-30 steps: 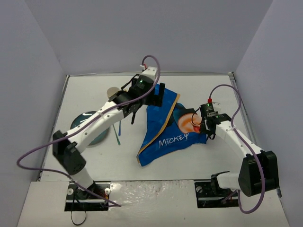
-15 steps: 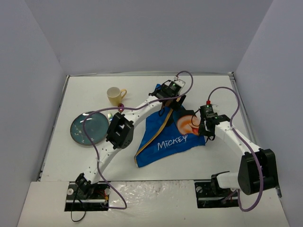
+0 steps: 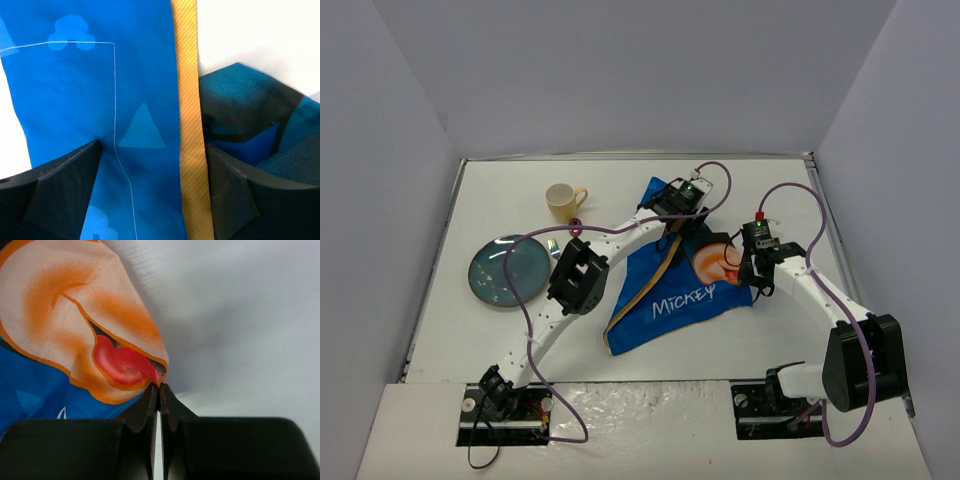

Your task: Set the dinner table for one person

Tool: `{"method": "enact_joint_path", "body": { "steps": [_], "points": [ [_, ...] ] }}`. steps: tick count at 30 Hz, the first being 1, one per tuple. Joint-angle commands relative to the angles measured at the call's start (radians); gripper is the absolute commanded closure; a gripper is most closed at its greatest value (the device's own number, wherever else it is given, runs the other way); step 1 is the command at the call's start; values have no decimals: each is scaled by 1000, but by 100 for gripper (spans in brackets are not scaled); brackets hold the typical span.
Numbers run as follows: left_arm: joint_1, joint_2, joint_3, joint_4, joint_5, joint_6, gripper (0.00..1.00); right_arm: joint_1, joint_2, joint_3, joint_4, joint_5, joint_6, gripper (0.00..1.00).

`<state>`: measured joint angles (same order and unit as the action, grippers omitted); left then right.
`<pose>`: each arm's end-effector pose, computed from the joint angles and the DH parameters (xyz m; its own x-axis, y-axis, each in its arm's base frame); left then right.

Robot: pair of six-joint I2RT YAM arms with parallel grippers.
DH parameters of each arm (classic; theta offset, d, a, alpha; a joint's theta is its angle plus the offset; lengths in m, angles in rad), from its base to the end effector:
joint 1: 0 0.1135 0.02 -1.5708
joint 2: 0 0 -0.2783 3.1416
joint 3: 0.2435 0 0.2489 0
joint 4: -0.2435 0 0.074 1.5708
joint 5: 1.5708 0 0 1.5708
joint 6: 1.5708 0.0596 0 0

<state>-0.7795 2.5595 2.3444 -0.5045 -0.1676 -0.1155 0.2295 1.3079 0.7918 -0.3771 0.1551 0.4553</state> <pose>0.4345 -0.4155 0.1861 -0.5352 0.3692 -0.7597 0.5458 0.8376 0.0225 0.2657 0.0526 0.2117 -0.7387 0.2736 -0.6160 0.2165 0.9618 0.1676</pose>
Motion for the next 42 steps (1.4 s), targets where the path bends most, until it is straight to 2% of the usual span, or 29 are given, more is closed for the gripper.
{"method": "enact_joint_path", "body": {
  "steps": [1,8,11,23,29,34,36,38,39,40,42],
  "points": [
    [-7,-87,6,31,-58,31,31,-4,-10,-2,17,2,2,100],
    [-7,-102,1,-3,-88,36,44,-4,-17,-2,16,6,-1,100],
    [-6,-138,-11,-11,-115,58,56,-4,-22,-2,17,17,3,100],
    [52,-302,-81,-18,-145,74,91,-30,-25,20,16,52,18,100],
    [132,-386,-134,-44,-123,10,92,-93,-24,50,13,62,27,100],
    [190,-487,-270,-113,-69,-211,93,-163,-73,52,14,50,51,100],
    [213,-587,-469,-72,-15,-336,93,-170,-101,49,14,61,61,100],
    [234,-677,-657,36,50,-409,91,-176,-115,41,16,79,63,100],
    [241,-690,-686,80,62,-419,87,-177,-118,37,14,87,63,100],
    [246,-746,-802,111,69,-461,84,-183,-119,33,15,92,66,100],
    [258,-832,-943,166,68,-499,78,-203,-128,18,21,87,88,100]
  ]
}}
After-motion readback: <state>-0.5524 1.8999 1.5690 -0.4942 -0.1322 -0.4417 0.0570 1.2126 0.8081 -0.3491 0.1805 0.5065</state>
